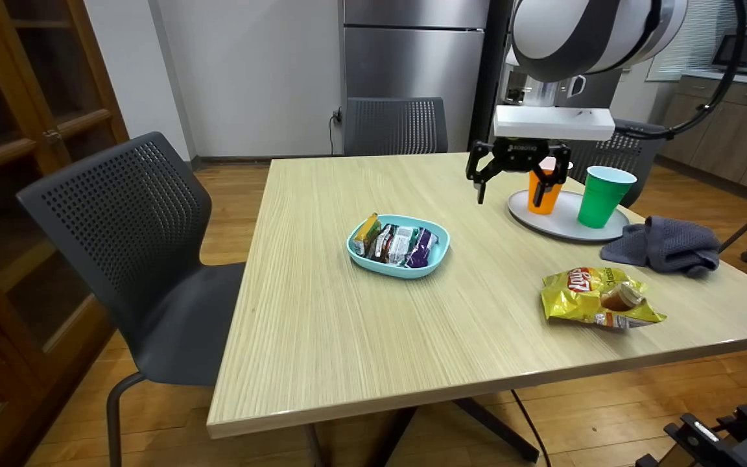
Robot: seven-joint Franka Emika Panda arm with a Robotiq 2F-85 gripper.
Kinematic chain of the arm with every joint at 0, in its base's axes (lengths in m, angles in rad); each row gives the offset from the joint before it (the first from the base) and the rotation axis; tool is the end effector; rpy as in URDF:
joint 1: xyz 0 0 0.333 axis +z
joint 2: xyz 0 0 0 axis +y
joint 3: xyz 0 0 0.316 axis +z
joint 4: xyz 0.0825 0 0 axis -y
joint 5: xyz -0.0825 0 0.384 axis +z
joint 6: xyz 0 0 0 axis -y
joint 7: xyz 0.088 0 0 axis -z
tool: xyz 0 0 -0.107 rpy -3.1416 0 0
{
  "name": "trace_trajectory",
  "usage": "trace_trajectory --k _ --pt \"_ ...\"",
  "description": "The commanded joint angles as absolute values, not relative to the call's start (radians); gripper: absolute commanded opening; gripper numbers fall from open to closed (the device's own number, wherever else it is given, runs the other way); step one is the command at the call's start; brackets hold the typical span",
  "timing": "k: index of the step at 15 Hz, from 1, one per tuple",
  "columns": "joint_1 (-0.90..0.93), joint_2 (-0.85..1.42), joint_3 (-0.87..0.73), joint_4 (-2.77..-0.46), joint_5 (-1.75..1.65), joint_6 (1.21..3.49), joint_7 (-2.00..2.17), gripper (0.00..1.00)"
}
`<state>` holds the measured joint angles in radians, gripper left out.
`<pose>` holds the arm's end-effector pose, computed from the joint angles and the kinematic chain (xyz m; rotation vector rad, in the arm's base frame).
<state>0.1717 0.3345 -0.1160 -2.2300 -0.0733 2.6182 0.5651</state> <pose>0.5532 0.0320 0.2266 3.0094 -0.6721 0.1164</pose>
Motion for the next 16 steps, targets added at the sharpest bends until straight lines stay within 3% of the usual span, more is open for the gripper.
trace_trajectory --k 1,16 --pt "0.129 0.284 -0.087 -2.281 -0.056 2.639 0.428 1.0" --pt "0.083 0.296 -0.059 -2.283 -0.018 2.655 0.248 1.0"
